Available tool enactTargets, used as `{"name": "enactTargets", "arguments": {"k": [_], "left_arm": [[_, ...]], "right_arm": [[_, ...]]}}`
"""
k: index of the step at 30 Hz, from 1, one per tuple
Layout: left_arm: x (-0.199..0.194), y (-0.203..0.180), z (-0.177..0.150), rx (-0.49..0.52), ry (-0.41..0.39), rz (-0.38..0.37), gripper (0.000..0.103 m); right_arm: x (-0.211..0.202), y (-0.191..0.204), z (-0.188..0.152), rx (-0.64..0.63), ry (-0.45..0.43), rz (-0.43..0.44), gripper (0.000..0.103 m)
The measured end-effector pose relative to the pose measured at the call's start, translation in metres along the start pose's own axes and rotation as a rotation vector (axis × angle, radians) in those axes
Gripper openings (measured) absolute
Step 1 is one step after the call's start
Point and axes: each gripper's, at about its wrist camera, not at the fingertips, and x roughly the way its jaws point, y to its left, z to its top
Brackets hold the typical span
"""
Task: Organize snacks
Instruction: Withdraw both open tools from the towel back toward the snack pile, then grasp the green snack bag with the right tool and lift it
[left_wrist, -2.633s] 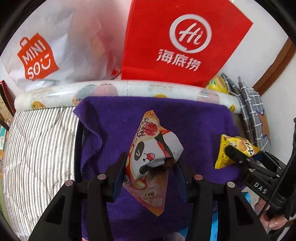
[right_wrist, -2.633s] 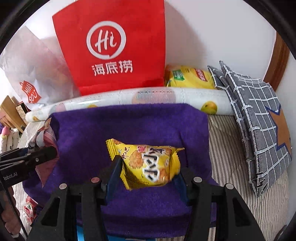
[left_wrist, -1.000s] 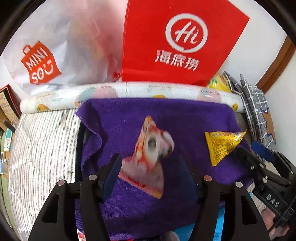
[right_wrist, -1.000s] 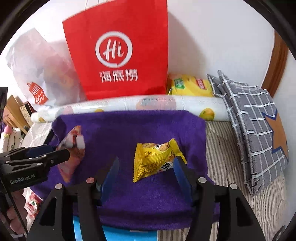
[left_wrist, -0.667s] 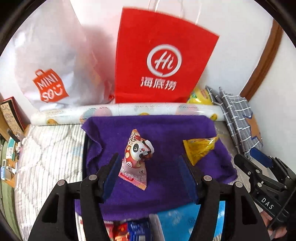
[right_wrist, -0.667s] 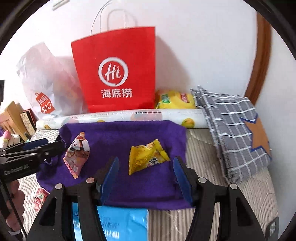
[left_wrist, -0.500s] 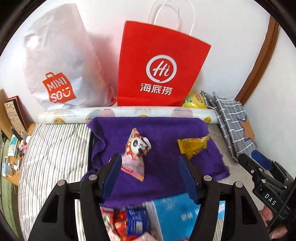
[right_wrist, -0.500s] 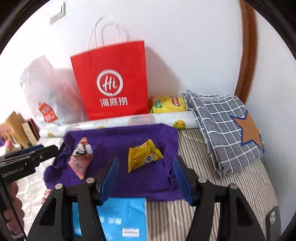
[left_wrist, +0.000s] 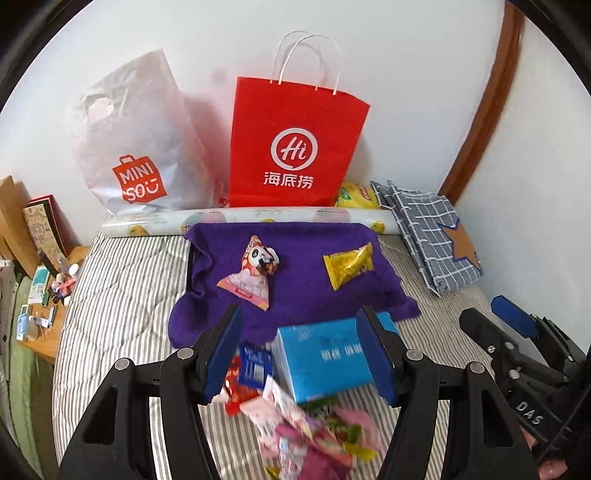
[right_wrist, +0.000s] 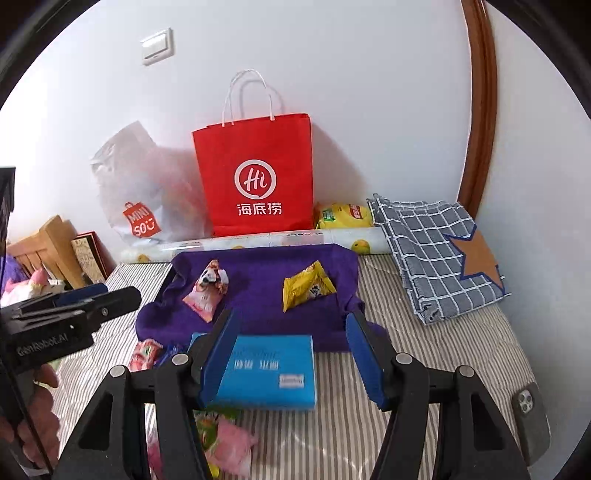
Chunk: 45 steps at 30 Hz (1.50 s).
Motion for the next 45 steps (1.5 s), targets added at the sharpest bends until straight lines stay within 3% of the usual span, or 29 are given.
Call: {"name": "enactTargets", "arguments": {"k": [3,7,15,24,29,34,37,45], "left_arm": [[-0.015,0.003,-0.012,-0.004,-0.018,-0.003,0.063],[-0.033,0.015,-0.026,-0.068,-0.032,-0.022,0.064],[-0.049,0.03,-0.047,-0.099,-0.034,0.034,0.078],[-0.045,0.041,-0.064,-0.101,0.002,0.03,0.079],[-0.033,0.049,-0.072,-0.1,0.041,0.031,0.079],[-0.024,0.063,-0.079,-0.121,0.066,0.026,0.079],[-0.02,0.07,-0.084,-0.127,0.082,0.036,0.079],[-0.013,0.085,-0.093,-0.142,0.105,0.05,0.079]], "right_arm": [[-0.012,0.002,-0.015,-0.019,-0.002,-0.023,0.059],[-0.027,-0.006,-0.027,0.03,0.004,0.042,0.059],[-0.044,-0.008,-0.047,0.031,-0.01,0.045,0.059],[-0.025,0.001,-0.074,0.05,0.07,0.085,0.057],[-0.007,0.012,-0.084,0.055,0.111,0.107,0.049],[0.005,0.027,-0.09,0.048,0.134,0.16,0.049],[0.015,0.034,-0.093,0.031,0.14,0.148,0.049],[0.054,0.043,-0.104,0.022,0.234,0.176,0.049]]}}
